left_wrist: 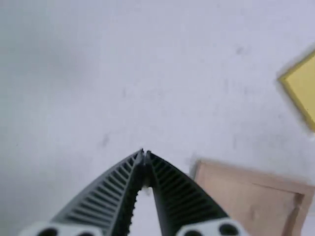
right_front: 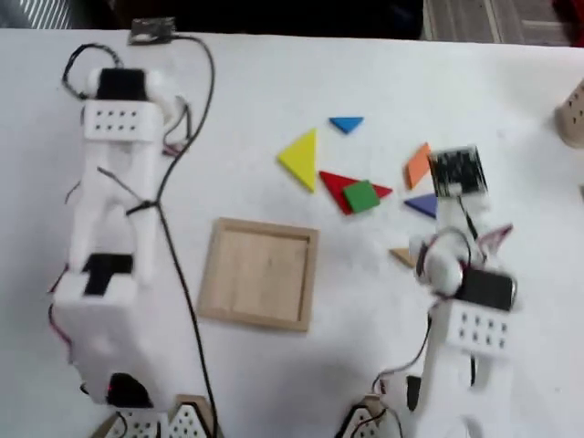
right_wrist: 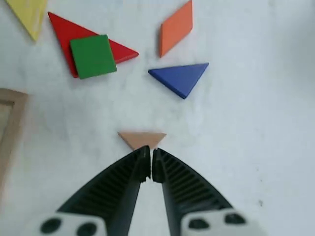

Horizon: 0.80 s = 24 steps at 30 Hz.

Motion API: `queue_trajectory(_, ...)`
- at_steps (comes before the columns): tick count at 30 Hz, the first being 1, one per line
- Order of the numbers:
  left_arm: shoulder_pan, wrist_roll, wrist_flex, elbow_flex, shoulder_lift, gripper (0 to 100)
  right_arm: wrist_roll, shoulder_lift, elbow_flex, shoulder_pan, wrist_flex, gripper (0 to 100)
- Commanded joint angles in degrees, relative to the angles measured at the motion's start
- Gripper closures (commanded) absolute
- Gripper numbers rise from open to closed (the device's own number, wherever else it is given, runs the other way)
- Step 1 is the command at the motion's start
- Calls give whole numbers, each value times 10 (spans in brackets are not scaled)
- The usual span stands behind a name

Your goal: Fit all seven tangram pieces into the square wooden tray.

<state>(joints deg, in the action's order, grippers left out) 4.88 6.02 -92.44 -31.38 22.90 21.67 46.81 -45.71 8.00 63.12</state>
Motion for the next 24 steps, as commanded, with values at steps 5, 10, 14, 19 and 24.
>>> queue_trajectory(5,46,-5,331,490,-231,979,-48,-168,135,-40,-52,977)
queue_trajectory(10,47,-38,420,648,-338,976,-55,-298,234,-44,-58,978)
queue_trajectory(14,47,-41,468,733,-383,976,-55,-391,322,-55,-58,978)
queue_trajectory(19,47,-42,532,783,-393,976,-55,-502,440,-76,-58,975)
queue_trajectory(24,46,-42,543,788,-393,976,-51,-631,549,-102,-95,975)
